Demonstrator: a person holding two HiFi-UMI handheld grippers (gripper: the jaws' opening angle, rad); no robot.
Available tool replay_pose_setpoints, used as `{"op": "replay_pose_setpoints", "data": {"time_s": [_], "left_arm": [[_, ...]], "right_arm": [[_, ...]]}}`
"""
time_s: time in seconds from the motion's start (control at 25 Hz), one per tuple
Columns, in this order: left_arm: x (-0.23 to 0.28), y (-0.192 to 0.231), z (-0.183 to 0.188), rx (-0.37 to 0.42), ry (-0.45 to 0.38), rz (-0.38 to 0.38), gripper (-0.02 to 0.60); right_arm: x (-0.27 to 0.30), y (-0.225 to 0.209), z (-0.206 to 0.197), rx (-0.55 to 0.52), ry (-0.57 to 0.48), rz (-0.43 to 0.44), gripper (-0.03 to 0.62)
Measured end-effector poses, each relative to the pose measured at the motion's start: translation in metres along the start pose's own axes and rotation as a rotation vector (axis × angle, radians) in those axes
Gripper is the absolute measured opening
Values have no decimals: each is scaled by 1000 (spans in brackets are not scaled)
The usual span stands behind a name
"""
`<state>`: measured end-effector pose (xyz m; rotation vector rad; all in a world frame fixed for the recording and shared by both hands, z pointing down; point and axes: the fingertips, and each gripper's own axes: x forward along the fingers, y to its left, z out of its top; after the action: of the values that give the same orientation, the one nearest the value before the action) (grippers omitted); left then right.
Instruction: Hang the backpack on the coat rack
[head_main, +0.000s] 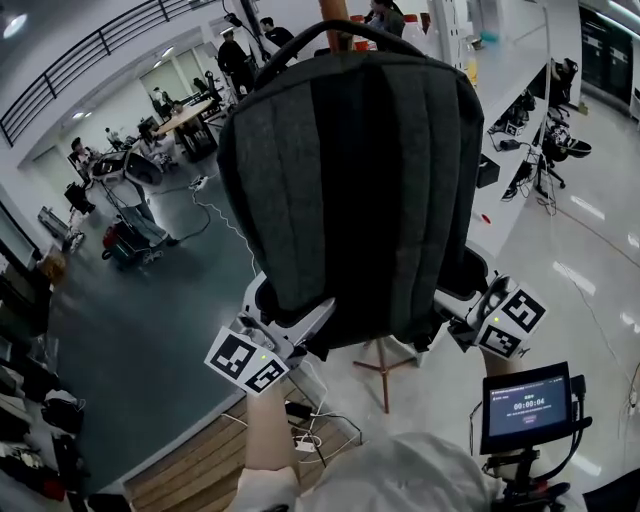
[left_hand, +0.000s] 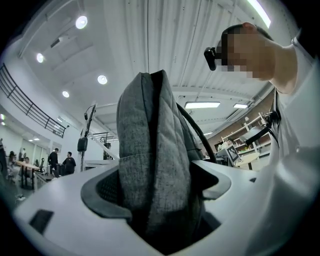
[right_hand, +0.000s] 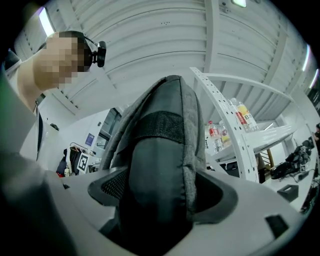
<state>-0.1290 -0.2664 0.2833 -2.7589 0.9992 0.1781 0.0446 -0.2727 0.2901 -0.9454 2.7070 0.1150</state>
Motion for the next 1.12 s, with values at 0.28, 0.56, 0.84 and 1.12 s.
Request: {"op": "replay_pose_setpoints", "data": {"time_s": [0.28,0.56,0.84,1.12], "left_arm": [[10,8,6,-21,16,-12,403],[19,14,-5,-80,30,-25,403],[21,16,-2,-130,53,-38,400],[22,16,7,-189,80,-45,391]], "right_arm": [[6,-8,7,19,16,-12,410],[7,-17,1,49,64,-27,408],[8,-15,7,70,103,-41,408],[8,-11,20,94,151,-56,408]]}}
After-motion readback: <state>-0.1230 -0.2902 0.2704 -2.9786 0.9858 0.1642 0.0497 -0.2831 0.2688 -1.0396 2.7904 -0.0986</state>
